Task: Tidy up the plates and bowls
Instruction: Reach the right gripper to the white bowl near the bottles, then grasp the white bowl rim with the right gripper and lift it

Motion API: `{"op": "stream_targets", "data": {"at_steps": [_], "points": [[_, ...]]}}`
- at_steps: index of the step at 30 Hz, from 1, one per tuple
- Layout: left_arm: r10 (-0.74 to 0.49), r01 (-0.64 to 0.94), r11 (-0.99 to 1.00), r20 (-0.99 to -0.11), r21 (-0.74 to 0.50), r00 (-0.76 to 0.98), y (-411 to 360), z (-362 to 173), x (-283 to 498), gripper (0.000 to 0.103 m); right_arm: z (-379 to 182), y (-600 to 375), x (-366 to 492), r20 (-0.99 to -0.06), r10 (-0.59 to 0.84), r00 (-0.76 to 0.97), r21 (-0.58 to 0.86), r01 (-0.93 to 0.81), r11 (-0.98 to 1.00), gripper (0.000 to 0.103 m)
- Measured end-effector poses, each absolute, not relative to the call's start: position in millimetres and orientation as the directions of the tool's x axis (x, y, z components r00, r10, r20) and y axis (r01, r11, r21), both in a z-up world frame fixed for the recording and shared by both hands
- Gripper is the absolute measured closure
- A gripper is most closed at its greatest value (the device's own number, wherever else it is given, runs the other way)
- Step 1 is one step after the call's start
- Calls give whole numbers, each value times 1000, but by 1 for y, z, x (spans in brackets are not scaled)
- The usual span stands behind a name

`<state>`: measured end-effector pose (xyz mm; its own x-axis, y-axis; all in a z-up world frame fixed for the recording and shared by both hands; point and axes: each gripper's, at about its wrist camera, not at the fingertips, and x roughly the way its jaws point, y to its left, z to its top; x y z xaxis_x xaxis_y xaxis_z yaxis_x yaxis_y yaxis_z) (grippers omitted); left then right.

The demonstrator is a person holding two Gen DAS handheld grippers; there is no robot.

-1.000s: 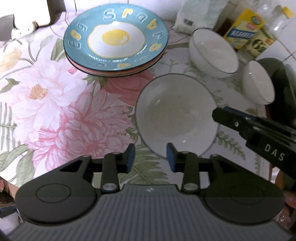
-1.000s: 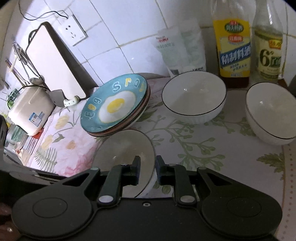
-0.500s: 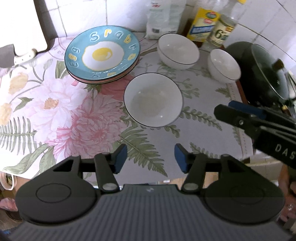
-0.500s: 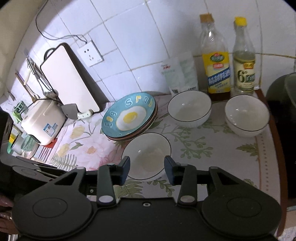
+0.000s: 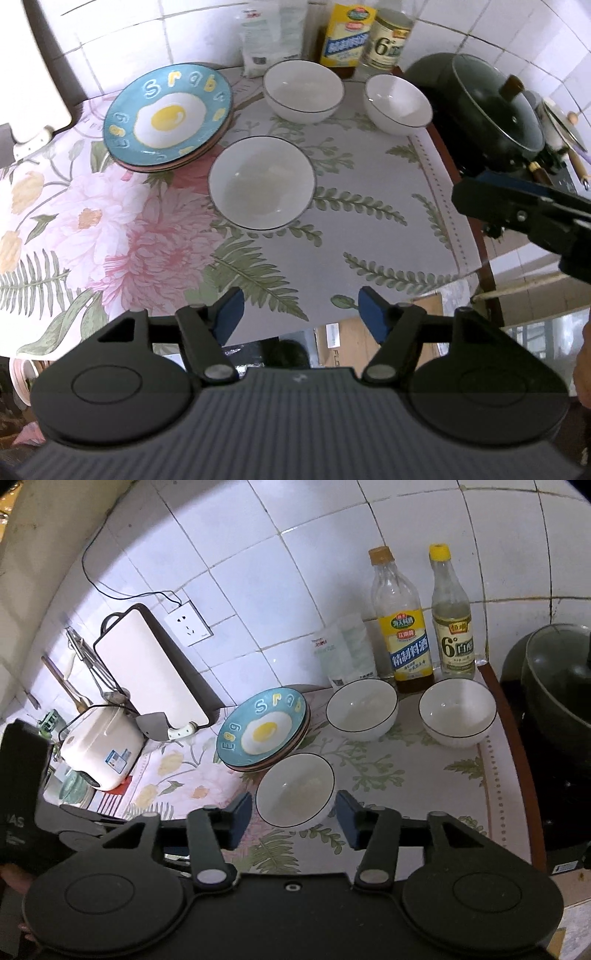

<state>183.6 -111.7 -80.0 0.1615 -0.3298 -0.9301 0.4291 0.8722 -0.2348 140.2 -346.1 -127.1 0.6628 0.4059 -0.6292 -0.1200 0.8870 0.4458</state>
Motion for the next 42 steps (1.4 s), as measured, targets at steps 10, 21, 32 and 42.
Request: {"op": "stream_targets", "data": {"at_steps": [10, 21, 32, 42], "points": [[-327, 466, 861, -924, -204, 200, -156, -69, 195, 26, -118, -381, 155, -611, 411, 677, 444, -137, 885, 31], [-371, 402, 883, -884, -242, 283, -209, -80, 231, 26, -139, -438, 213, -616, 386, 687, 476, -66, 877, 30], [-453, 265, 886, -828, -379, 331, -233, -111, 276, 31, -193, -468, 265, -656, 250, 712, 480, 138, 867, 30], [-471, 213, 882, -812, -421, 344, -271, -150, 314, 47, -238, -475, 294, -727, 133, 674, 415, 277, 867, 31]]}}
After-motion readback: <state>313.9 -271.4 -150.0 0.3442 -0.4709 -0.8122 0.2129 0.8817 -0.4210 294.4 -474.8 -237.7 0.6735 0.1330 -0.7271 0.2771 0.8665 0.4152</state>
